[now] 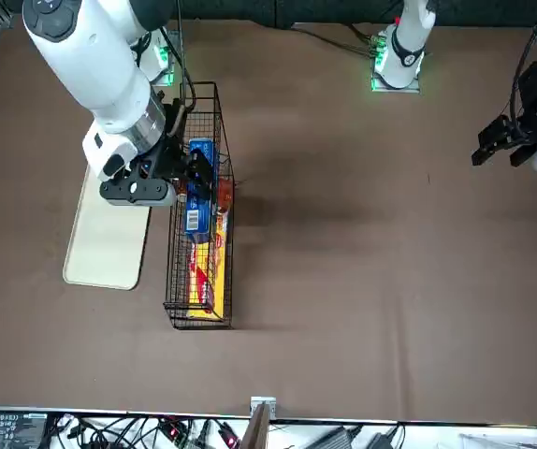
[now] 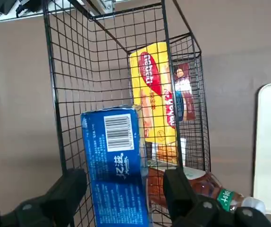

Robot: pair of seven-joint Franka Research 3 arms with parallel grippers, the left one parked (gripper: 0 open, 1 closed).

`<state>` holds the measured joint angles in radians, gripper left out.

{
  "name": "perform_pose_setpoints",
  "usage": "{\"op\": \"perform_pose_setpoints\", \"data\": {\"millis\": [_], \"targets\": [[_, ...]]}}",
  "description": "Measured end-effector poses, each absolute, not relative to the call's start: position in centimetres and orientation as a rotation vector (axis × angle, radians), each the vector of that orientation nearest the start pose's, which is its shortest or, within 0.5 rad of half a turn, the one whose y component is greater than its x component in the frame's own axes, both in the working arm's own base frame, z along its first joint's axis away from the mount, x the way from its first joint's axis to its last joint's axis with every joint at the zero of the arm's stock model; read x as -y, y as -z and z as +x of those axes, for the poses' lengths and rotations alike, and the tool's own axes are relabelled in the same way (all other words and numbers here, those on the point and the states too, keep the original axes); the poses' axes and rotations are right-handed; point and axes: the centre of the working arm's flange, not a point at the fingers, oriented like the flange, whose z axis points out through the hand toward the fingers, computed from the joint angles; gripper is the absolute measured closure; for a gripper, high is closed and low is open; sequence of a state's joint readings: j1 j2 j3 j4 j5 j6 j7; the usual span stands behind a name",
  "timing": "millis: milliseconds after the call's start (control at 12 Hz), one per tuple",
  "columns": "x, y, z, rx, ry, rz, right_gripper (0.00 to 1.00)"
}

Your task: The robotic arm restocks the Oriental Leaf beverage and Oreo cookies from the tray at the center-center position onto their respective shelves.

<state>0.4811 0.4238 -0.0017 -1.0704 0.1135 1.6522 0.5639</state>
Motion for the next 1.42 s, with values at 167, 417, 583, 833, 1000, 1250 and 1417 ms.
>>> {"op": "perform_pose_setpoints", "data": {"millis": [167,417,583,833,1000,1250,1417], "targets": [[-32.5,-60.8,60.3,-0.129,0.121,-2.96,0.0],[-31.8,-61.2,60.2,-0.138,0.097,-2.973,0.0],[-30.8,-61.7,60.0,-0.157,0.076,-2.984,0.0],[-27.3,-64.2,59.8,-0.171,0.081,-2.987,0.0],[-24.1,-65.7,59.0,-0.125,0.022,-3.016,0.0],[-19.7,-66.7,58.3,-0.015,-0.072,-3.052,0.0],[-15.7,-66.6,58.8,-0.009,-0.096,-3.064,0.0]]}}
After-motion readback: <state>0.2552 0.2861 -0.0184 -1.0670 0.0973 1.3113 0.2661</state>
